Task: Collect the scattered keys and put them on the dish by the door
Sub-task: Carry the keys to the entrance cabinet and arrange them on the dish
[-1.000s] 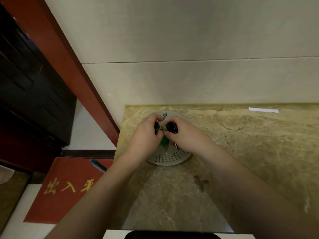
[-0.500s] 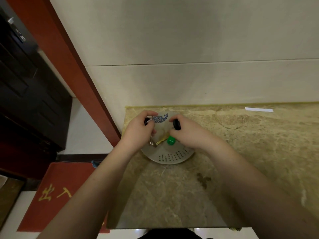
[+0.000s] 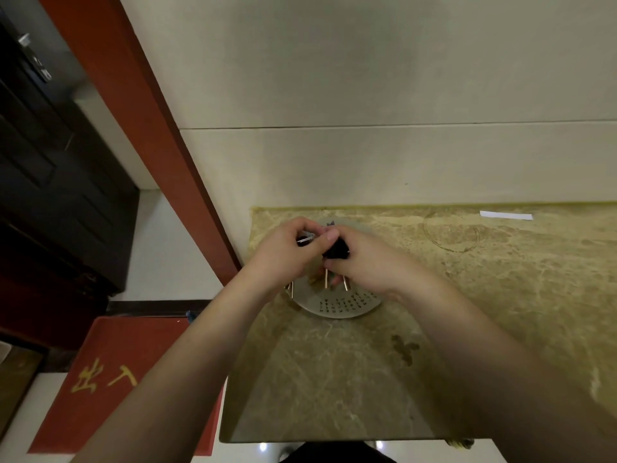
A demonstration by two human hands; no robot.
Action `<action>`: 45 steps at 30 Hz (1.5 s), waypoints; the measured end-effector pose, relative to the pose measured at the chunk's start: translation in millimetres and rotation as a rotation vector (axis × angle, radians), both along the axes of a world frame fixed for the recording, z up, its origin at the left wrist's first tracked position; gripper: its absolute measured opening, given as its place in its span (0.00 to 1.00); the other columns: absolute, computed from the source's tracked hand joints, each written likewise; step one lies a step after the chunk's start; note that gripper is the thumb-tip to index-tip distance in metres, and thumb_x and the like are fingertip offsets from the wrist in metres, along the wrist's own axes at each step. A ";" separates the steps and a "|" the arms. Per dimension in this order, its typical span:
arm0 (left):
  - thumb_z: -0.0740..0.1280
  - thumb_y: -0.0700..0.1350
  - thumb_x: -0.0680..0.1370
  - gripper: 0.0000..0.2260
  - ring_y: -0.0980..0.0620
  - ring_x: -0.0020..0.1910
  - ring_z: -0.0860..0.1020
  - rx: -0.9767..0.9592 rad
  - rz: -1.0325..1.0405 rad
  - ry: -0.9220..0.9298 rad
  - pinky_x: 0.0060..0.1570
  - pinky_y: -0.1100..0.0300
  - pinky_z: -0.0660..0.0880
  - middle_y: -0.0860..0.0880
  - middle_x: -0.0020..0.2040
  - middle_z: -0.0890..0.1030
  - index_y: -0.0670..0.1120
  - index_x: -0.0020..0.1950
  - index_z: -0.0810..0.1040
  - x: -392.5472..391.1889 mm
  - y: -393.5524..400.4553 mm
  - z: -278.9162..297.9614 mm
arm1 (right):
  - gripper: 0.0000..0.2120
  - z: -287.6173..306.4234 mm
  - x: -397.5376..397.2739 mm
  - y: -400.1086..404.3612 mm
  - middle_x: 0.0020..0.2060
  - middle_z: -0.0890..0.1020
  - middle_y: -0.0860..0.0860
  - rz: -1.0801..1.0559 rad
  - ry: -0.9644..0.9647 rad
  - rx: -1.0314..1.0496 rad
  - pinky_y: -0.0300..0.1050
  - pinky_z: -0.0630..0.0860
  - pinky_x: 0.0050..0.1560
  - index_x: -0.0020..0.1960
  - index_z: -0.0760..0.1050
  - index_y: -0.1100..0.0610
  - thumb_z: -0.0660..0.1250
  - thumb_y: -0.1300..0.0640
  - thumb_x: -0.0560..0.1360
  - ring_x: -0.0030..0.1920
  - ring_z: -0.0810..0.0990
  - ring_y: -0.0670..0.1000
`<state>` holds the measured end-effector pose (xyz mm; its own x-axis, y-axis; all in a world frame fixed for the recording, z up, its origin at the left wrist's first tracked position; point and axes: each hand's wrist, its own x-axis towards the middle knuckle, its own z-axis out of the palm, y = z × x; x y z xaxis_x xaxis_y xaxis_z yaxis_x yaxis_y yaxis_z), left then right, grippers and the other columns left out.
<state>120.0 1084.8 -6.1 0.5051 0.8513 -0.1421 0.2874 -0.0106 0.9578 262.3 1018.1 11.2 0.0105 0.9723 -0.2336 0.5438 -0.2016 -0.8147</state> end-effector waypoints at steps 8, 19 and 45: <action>0.73 0.48 0.74 0.04 0.64 0.23 0.71 0.059 0.054 0.054 0.29 0.62 0.67 0.53 0.35 0.80 0.51 0.46 0.81 -4.0 7.2 5.0 | 0.24 -1.2 -0.7 3.3 0.55 0.82 0.49 -0.051 0.045 0.086 0.50 0.77 0.57 0.67 0.71 0.48 0.71 0.57 0.73 0.53 0.82 0.49; 0.73 0.44 0.75 0.03 0.57 0.24 0.68 -0.031 0.142 -0.036 0.26 0.62 0.68 0.50 0.32 0.76 0.48 0.47 0.82 -7.7 14.9 10.8 | 0.13 -8.0 22.2 -0.9 0.43 0.84 0.51 -0.310 0.435 0.022 0.39 0.81 0.39 0.58 0.78 0.55 0.60 0.66 0.79 0.39 0.84 0.44; 0.71 0.50 0.75 0.08 0.53 0.45 0.76 0.458 -0.198 0.690 0.43 0.60 0.72 0.51 0.49 0.81 0.50 0.51 0.80 17.8 24.2 4.6 | 0.14 -14.8 28.1 -1.7 0.53 0.78 0.49 -0.061 -0.495 0.069 0.41 0.70 0.48 0.63 0.73 0.50 0.63 0.58 0.78 0.49 0.75 0.48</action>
<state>137.8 1108.9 -1.5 0.5775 0.8050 -0.1358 0.7573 -0.4661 0.4574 290.4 1016.5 -3.6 0.1608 0.9795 -0.1214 0.8575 -0.1995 -0.4742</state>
